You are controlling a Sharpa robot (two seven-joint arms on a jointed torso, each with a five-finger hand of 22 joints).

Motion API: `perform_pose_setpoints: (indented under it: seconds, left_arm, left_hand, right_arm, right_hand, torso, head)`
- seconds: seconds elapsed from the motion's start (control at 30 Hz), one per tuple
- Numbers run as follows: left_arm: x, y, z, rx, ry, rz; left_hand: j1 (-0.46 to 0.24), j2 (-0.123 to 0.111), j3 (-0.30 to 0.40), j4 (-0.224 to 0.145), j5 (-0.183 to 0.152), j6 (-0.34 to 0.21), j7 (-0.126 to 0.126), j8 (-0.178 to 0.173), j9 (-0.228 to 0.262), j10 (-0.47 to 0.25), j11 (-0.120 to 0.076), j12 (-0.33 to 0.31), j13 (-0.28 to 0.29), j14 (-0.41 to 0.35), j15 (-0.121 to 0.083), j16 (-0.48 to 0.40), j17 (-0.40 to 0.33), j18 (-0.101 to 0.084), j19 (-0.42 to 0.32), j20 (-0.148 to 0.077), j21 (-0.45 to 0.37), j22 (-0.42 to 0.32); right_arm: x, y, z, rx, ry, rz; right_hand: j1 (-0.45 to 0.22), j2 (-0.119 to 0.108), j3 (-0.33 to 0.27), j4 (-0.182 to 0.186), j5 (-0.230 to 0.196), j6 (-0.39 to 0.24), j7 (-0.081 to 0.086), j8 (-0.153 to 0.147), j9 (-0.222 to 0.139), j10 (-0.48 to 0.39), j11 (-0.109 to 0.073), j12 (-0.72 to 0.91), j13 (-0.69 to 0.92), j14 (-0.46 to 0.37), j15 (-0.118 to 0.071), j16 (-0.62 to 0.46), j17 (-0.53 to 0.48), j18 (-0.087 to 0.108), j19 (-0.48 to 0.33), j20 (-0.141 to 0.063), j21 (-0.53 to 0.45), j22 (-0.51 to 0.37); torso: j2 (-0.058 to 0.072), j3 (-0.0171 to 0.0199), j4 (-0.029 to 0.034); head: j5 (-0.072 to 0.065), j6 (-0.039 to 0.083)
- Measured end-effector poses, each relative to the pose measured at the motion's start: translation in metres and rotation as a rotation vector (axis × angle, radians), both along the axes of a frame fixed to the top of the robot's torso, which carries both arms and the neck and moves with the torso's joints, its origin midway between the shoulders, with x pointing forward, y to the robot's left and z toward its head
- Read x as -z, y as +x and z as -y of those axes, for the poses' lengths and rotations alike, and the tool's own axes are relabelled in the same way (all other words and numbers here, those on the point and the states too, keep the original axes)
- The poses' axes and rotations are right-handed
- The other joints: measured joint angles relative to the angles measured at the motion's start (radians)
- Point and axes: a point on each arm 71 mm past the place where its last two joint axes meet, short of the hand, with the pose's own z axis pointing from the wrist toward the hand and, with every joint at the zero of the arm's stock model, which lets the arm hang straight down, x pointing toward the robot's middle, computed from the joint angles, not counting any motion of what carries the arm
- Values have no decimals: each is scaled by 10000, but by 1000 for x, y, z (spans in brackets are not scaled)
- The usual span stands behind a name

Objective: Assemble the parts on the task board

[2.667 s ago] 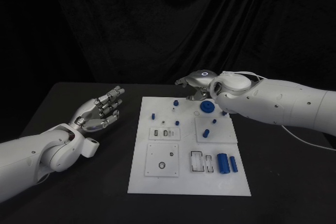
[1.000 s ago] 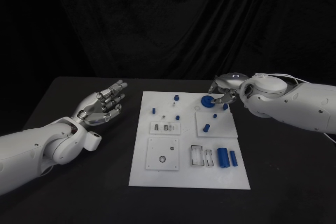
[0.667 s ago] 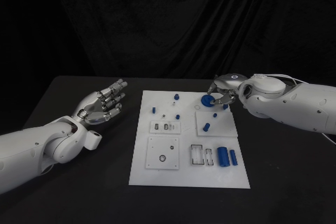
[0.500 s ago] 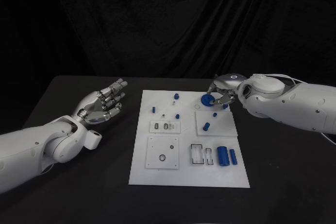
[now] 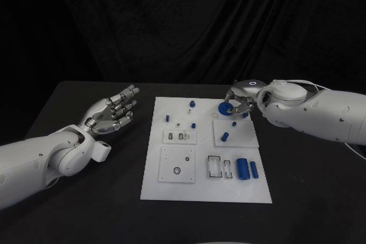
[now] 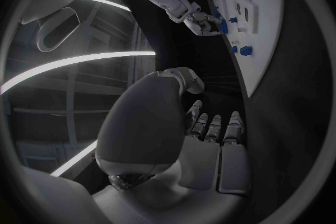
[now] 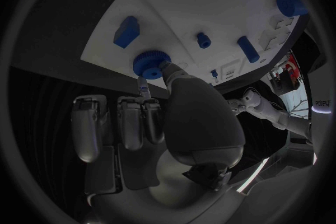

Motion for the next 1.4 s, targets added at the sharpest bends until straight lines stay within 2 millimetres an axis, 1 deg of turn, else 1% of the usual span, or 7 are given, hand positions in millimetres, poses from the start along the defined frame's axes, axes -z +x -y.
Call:
perform_pose_setpoints:
  seconds: [0.17, 0.53, 0.6, 0.73, 0.8, 1.03, 1.4]
  left_arm:
    - [0, 0, 0, 35, -11, -18]
    - [1, -1, 0, 67, -22, -47]
    - [1, -1, 0, 70, -23, -52]
    - [1, -1, -1, 78, -29, -61]
    - [1, -1, -1, 76, -29, -63]
    - [1, -1, -2, 67, -24, -66]
    - [2, 0, 0, 122, -33, -83]
  left_hand:
    - [0, 0, 0, 0, 0, -36, 36, 0, 0, 0, 0, 0, 0, 0, 0, 0, 1, 1, 38, 38, 0, 0]
    - [-38, 38, 55, -55, 0, -36, 37, 0, 0, 29, 29, 0, 0, 0, -1, 0, -1, 2, 38, 38, 0, 10]
    - [-38, 38, 96, -96, 0, -36, 36, 0, 0, 29, 29, 0, 0, 0, 72, 0, -4, 1, 38, 38, 0, 9]
    - [-38, 38, 96, -96, 0, -36, 37, 0, 0, 29, 29, 0, 0, 0, 72, 0, -7, 1, 38, 38, 0, 9]
    - [-38, 38, 96, -96, 0, -35, 37, 0, 0, 29, 29, 0, 0, 0, 72, 0, -7, 1, 38, 38, 0, 9]
    - [-80, 80, 138, -138, 0, -35, 37, 0, 0, 29, 28, 0, 0, 0, 72, 0, -7, 2, 73, 73, 0, 8]
    - [-80, 80, 178, -178, -41, -70, 72, 0, 0, 23, 96, 0, -1, 0, 71, 0, -5, 1, 73, 73, 0, 7]
  right_arm:
    - [-1, 1, -1, -24, 51, 55]
    - [-1, 0, -4, -222, 202, 167]
    - [-1, -2, -4, -280, 243, 183]
    - [-1, -8, -6, -456, 313, 172]
    - [-4, -10, -9, -582, 344, 195]
    - [-27, -18, -30, -1271, 586, 561]
    - [-33, -17, -71, -2147, 696, 677]
  right_hand:
    - [105, 105, -71, -512, -46, 124, -21, 821, 272, 12, -96, 0, 0, 18, -125, 0, 0, 2, -9, -132, 0, -1]
    - [193, 435, -56, -934, -49, 50, -94, 838, 251, 12, -167, 0, -2, 8, -189, 0, -1, 2, 26, -167, 89, -2]
    - [180, 450, -44, -948, -49, 35, -109, 839, 251, 12, -167, 0, -2, 18, -198, 0, -1, -165, 26, -167, 176, -2]
    - [154, 476, -56, -962, -80, 34, -110, 862, 251, 12, -167, 0, -2, 18, -198, 0, -1, -164, -1, -194, 197, -2]
    - [142, 487, -70, -976, -89, 34, -110, 1091, 251, 12, -167, 0, -2, 18, -198, 0, -2, -164, -1, -194, 197, -2]
    - [81, 545, -66, -971, -28, 36, -108, 1141, 251, 12, -166, 0, -2, 17, -198, 0, -2, -163, -1, -194, 197, -3]
    - [72, 546, -40, -942, -28, 54, -90, 1142, 251, 12, -166, -1, -3, 18, -197, 0, -2, -162, -1, -194, 197, -4]
  torso:
    - [1, 1, 1]
    - [1, 3, -1]
    - [1, 3, -1]
    - [1, 1, -1]
    - [1, 1, -1]
    - [-1, -3, -2]
    - [-8, -26, 2]
  head:
    - [-1, -13]
    - [23, -21]
    - [26, -14]
    - [35, 25]
    - [45, 31]
    - [47, 24]
    - [-29, 3]
